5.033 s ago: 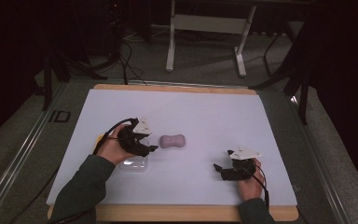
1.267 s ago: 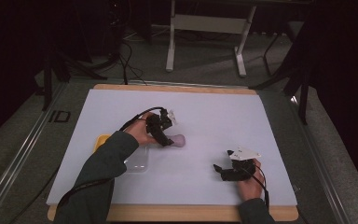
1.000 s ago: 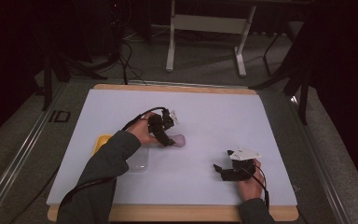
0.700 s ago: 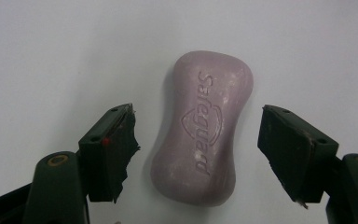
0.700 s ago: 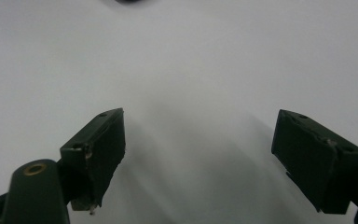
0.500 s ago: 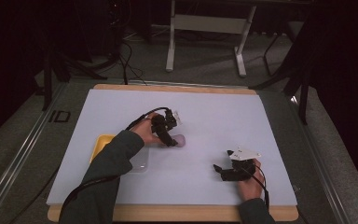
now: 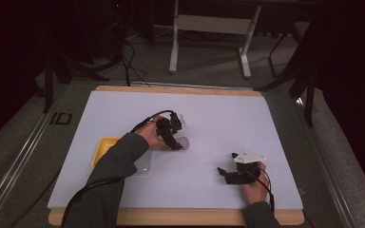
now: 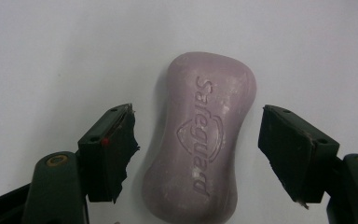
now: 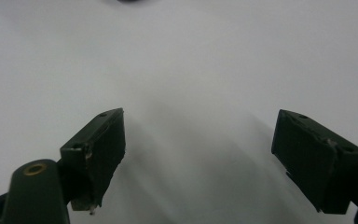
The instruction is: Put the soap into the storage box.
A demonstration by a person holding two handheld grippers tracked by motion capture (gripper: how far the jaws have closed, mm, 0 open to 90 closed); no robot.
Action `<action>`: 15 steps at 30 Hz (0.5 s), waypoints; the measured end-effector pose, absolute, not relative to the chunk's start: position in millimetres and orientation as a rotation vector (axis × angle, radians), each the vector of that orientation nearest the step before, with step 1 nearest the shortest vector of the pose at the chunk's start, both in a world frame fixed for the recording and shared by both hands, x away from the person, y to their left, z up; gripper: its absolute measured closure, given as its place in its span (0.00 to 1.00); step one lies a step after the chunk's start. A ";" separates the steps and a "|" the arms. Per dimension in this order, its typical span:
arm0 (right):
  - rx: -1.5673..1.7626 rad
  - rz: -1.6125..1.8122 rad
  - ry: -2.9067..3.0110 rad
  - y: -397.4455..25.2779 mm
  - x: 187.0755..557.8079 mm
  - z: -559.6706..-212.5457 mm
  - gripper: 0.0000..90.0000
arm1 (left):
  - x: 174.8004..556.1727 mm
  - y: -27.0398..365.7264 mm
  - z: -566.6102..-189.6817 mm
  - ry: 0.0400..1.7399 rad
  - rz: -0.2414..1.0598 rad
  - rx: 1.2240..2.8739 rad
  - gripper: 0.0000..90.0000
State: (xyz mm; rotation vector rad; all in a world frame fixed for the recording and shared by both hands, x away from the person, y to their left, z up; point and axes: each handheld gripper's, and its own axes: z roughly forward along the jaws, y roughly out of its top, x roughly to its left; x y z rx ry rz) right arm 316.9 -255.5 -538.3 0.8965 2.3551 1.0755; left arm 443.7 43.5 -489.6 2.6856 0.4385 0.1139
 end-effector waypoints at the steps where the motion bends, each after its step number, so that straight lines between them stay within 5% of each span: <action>1: 0.897 1.076 2.355 -255.5 316.9 -538.3 0.19 | 444.0 42.9 -490.8 0.446 0.109 2.685 0.31; 15: 0.897 1.077 2.355 -255.5 317.0 -538.3 0.19 | 444.0 34.1 -499.2 0.430 0.092 2.725 0.32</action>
